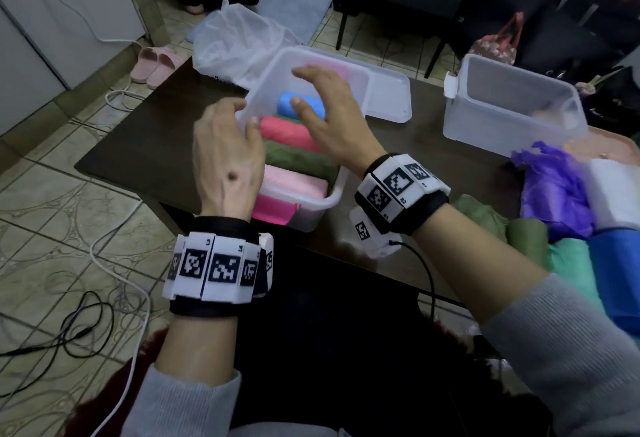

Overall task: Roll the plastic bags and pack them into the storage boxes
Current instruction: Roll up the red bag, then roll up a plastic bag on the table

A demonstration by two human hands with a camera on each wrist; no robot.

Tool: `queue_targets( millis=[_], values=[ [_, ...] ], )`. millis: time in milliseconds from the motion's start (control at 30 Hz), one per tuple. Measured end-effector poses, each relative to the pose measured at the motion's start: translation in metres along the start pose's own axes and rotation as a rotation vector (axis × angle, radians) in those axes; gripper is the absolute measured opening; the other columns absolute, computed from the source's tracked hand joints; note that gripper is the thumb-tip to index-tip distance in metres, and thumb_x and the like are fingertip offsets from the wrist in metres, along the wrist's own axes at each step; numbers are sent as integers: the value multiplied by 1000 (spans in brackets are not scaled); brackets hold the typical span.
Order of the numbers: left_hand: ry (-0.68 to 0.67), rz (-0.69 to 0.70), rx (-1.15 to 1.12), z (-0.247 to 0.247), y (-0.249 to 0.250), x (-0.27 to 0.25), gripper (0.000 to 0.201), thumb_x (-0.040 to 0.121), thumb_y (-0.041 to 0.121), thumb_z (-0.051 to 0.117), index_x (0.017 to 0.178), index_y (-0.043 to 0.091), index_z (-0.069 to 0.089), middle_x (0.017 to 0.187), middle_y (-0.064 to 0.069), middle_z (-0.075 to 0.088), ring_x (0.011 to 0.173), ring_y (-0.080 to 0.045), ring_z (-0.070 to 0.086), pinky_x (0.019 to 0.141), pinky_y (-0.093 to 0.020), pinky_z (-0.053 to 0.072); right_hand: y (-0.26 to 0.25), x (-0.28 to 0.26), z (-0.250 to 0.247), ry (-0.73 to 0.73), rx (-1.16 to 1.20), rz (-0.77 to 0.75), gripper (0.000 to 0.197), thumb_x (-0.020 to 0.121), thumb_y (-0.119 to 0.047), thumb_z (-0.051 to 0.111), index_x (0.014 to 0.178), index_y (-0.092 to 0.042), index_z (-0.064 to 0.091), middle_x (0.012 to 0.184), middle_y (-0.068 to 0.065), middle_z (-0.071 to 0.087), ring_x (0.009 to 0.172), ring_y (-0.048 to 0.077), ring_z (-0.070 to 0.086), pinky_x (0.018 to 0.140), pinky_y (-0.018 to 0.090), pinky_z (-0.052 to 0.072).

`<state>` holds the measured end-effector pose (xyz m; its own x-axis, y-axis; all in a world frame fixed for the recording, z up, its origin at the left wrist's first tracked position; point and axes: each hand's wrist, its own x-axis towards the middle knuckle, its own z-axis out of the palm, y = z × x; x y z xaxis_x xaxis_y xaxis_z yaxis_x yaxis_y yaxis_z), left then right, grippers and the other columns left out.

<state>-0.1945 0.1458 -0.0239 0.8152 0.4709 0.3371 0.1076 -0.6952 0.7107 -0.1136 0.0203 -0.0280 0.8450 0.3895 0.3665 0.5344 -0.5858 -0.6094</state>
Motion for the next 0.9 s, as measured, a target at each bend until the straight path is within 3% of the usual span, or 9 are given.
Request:
queue_targets(
  millis=[133,300,400,533,600,667,900],
  values=[
    [-23,220,-186,7,55,-22,28,94,16,48,118,13,62,116,-1,64,109,-15,57,87,-15,35,35,-29,-33,225,-169,204,36,92,-22,49,126,-13,54,138,10,43,130,24,32,104,27,22],
    [-359,436,-330,56,98,-70,29,90,19,50,114,9,63,115,-5,65,107,-18,58,93,-20,36,76,-86,-94,134,-498,633,41,90,-20,48,130,-10,46,135,17,38,126,33,32,101,42,32],
    [-594,432,-224,99,86,-92,37,91,28,49,121,9,58,127,-8,57,121,-22,51,103,-31,36,88,-123,-118,106,-653,859,45,88,-18,49,130,-6,40,134,24,35,125,40,31,99,48,34],
    [-887,283,169,136,57,-103,56,97,39,43,144,13,30,155,-14,18,145,-27,12,116,-39,12,107,-163,-140,51,-584,1165,50,90,-14,46,136,-6,30,141,27,25,128,45,30,102,49,32],
    [-995,218,306,144,45,-106,66,97,47,37,150,16,13,158,-14,-5,146,-29,-7,116,-44,0,120,-177,-145,-27,-566,1241,50,91,-18,46,137,-5,29,141,27,26,127,46,34,103,45,32],
    [-1019,241,396,148,35,-111,70,97,52,31,151,19,1,157,-12,-17,144,-27,-17,116,-44,-6,130,-182,-144,-99,-582,1253,50,92,-23,48,136,-6,31,139,27,27,124,46,38,102,43,33],
    [-987,304,420,149,25,-116,70,96,56,22,151,23,-6,156,-7,-21,143,-21,-22,116,-39,-11,144,-172,-144,-159,-585,1300,52,89,-18,46,138,-11,31,137,29,32,123,44,39,101,40,36]
  ],
)
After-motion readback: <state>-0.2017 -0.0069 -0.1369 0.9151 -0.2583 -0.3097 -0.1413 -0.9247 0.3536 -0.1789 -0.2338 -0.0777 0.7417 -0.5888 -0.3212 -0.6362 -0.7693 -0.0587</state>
